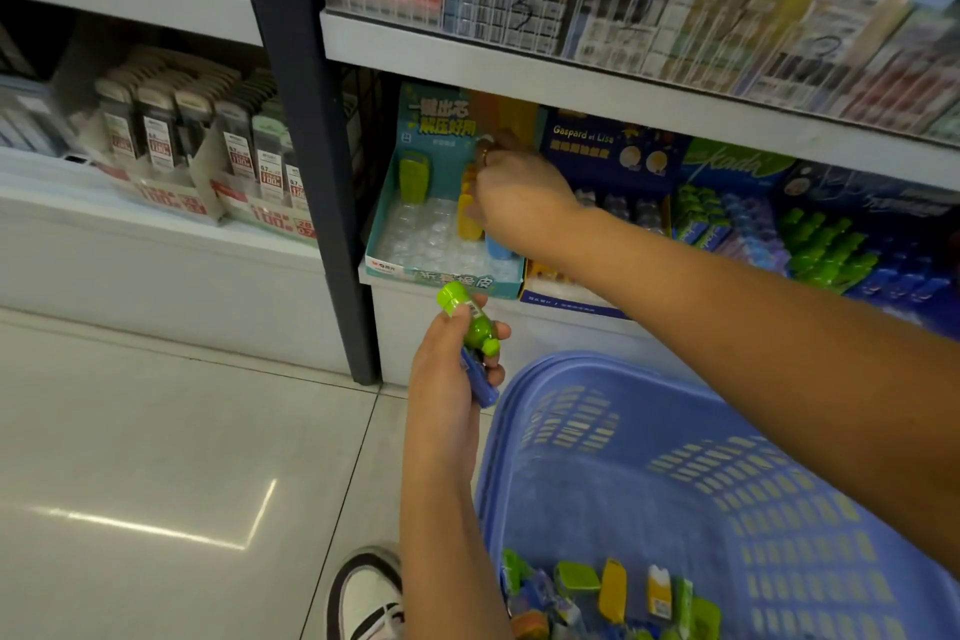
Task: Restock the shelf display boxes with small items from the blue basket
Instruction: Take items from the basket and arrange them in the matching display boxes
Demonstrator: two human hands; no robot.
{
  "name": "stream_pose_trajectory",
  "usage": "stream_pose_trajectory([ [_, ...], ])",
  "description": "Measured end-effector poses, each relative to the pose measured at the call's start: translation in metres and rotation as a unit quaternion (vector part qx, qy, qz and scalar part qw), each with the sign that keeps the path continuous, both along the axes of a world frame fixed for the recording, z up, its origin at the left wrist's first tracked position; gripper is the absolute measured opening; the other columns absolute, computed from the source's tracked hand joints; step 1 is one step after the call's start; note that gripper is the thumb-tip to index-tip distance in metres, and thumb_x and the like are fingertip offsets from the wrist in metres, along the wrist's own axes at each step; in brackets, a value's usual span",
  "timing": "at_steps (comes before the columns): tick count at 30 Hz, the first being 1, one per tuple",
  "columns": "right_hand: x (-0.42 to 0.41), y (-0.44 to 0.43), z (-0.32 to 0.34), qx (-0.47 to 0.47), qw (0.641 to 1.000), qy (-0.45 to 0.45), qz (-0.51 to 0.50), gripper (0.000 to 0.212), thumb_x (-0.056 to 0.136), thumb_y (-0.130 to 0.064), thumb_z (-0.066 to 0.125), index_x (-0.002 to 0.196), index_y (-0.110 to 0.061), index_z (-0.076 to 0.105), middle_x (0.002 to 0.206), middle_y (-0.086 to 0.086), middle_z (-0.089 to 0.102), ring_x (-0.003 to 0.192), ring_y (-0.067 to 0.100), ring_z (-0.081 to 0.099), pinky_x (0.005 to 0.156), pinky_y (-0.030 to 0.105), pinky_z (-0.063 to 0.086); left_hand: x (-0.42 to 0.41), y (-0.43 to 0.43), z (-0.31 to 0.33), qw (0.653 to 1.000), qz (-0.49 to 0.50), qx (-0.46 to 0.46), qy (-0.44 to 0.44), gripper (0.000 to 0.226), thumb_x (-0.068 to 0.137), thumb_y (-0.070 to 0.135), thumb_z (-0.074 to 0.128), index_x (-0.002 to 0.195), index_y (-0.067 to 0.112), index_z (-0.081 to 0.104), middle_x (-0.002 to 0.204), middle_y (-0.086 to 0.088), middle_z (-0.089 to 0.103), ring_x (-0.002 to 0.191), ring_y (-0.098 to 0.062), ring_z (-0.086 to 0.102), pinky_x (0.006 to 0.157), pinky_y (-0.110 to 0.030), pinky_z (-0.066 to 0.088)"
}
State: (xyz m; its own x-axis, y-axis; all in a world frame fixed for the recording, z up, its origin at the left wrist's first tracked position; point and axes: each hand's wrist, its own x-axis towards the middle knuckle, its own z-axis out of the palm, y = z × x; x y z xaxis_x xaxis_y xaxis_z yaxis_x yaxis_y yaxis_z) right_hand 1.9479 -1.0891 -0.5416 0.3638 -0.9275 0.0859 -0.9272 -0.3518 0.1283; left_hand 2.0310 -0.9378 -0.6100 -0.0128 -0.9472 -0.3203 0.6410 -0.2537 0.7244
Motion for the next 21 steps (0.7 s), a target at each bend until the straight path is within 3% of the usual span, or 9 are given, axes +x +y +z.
stream_pose_trajectory([
  [2, 0.002, 0.000, 0.007, 0.022, 1.000, 0.013, 0.008, 0.031, 0.091, -0.016, 0.051, 0.116, 0.001, 0.057, 0.132, 0.015, 0.047, 0.121, 0.033, 0.044, 0.091, 0.039, 0.045, -0.002, 0.002, 0.005, 1.000, 0.003, 0.000, 0.006, 0.028, 0.099, 0.029, 0.043, 0.102, 0.015, 0.067, 0.067, 0.003, 0.058, 0.055, -0.006, 0.044, 0.046, -0.017, 0.037],
  [7, 0.002, 0.014, 0.023, 0.056, 0.998, 0.015, 0.019, 0.028, 0.093, -0.023, 0.047, 0.108, -0.003, 0.061, 0.119, 0.015, 0.052, 0.110, 0.031, 0.048, 0.090, 0.036, 0.044, -0.007, 0.012, 0.017, 0.999, 0.011, -0.020, 0.027, 0.029, 0.097, 0.031, 0.047, 0.103, 0.013, 0.069, 0.065, 0.005, 0.052, 0.056, -0.005, 0.044, 0.047, -0.017, 0.036],
  [8, -0.003, 0.022, 0.024, 0.051, 0.998, -0.016, 0.022, 0.031, 0.094, -0.026, 0.046, 0.111, -0.005, 0.062, 0.118, 0.016, 0.052, 0.111, 0.031, 0.047, 0.092, 0.036, 0.042, -0.008, 0.014, 0.019, 0.999, 0.011, -0.020, 0.030, 0.027, 0.096, 0.029, 0.049, 0.101, 0.012, 0.069, 0.067, 0.004, 0.055, 0.055, -0.004, 0.046, 0.046, -0.017, 0.036],
  [10, -0.018, 0.047, 0.027, 0.031, 0.986, -0.163, 0.020, 0.029, 0.094, -0.026, 0.049, 0.113, -0.011, 0.065, 0.112, 0.013, 0.055, 0.108, 0.025, 0.048, 0.090, 0.034, 0.041, -0.011, 0.016, 0.022, 0.999, 0.013, -0.009, 0.044, 0.023, 0.092, 0.025, 0.054, 0.086, 0.013, 0.072, 0.070, 0.000, 0.062, 0.053, -0.005, 0.045, 0.044, -0.016, 0.036],
  [13, -0.052, 0.098, 0.029, 0.089, 0.903, -0.421, 0.005, 0.018, 0.092, -0.029, 0.057, 0.102, -0.021, 0.069, 0.087, -0.013, 0.063, 0.080, -0.002, 0.058, 0.072, 0.020, 0.049, -0.021, 0.017, 0.027, 0.996, 0.002, 0.011, 0.088, 0.028, 0.087, 0.027, 0.059, 0.068, 0.016, 0.077, 0.073, 0.000, 0.068, 0.048, -0.004, 0.040, 0.040, -0.014, 0.035],
  [15, -0.074, 0.131, 0.026, 0.175, 0.823, -0.540, 0.006, 0.012, 0.088, -0.029, 0.063, 0.098, -0.028, 0.070, 0.090, -0.011, 0.070, 0.081, 0.002, 0.065, 0.070, 0.018, 0.053, -0.031, 0.017, 0.031, 0.990, -0.014, 0.024, 0.136, 0.022, 0.079, 0.032, 0.063, 0.079, 0.014, 0.076, 0.075, 0.000, 0.068, 0.046, -0.004, 0.038, 0.039, -0.014, 0.035],
  [17, -0.090, 0.155, 0.017, 0.191, 0.769, -0.610, -0.009, 0.014, 0.085, -0.021, 0.068, 0.095, -0.030, 0.071, 0.097, -0.004, 0.072, 0.089, 0.014, 0.067, 0.075, 0.022, 0.054, -0.045, 0.018, 0.034, 0.983, -0.032, 0.026, 0.179, 0.027, 0.081, 0.031, 0.060, 0.095, 0.009, 0.067, 0.069, 0.000, 0.064, 0.045, -0.004, 0.037, 0.038, -0.013, 0.033],
  [21, -0.112, 0.183, 0.007, 0.084, 0.753, -0.650, -0.055, 0.019, 0.078, -0.012, 0.074, 0.090, -0.027, 0.070, 0.084, -0.007, 0.072, 0.080, 0.008, 0.068, 0.072, 0.014, 0.051, -0.080, 0.023, 0.038, 0.975, -0.069, 0.026, 0.208, 0.021, 0.090, 0.027, 0.054, 0.094, 0.008, 0.063, 0.063, 0.000, 0.058, 0.043, -0.004, 0.039, 0.037, -0.013, 0.034],
])
